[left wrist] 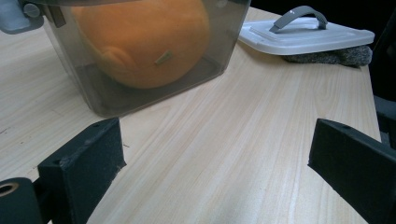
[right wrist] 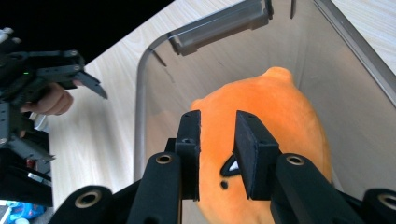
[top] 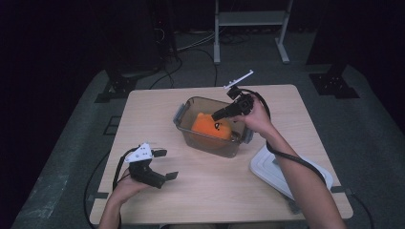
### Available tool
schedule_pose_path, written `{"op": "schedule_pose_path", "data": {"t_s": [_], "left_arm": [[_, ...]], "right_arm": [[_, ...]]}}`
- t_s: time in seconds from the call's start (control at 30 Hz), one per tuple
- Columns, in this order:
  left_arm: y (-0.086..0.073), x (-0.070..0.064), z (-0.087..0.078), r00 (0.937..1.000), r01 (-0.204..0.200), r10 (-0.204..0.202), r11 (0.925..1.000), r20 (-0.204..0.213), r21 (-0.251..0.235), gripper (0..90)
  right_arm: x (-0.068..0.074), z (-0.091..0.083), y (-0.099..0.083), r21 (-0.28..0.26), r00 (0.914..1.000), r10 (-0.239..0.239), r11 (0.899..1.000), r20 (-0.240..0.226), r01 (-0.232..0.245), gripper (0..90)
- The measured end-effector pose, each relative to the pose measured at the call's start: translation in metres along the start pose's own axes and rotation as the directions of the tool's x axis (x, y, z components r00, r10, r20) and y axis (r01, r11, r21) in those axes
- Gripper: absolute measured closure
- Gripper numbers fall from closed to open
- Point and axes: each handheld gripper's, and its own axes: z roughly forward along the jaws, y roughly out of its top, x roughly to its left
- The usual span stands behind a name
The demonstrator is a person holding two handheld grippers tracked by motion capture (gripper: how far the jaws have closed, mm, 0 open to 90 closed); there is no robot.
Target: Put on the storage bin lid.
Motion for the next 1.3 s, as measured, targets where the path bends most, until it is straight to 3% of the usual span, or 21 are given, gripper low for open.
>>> {"op": "schedule_pose_path", "data": {"t_s": [0.27,0.67,1.3], "left_arm": [[-0.002,0.001,0.000,1.0000,0.001,-0.001,1.0000,-0.001,0.010,2.6],[-0.003,0.001,0.001,1.0000,0.008,-0.008,0.9999,-0.003,0.007,2.7],[-0.004,0.001,0.000,0.9999,0.009,-0.009,0.9999,-0.006,0.012,2.6]], "right_arm": [[0.004,-0.022,-0.015,-0.022,1.0000,-0.005,1.000,-0.006,0.005,65.8],[0.006,-0.059,-0.045,-0.072,0.9998,-0.006,0.997,0.019,0.008,58.8],[0.005,-0.105,-0.092,-0.128,0.9983,0.027,0.992,0.051,-0.020,52.2]]}}
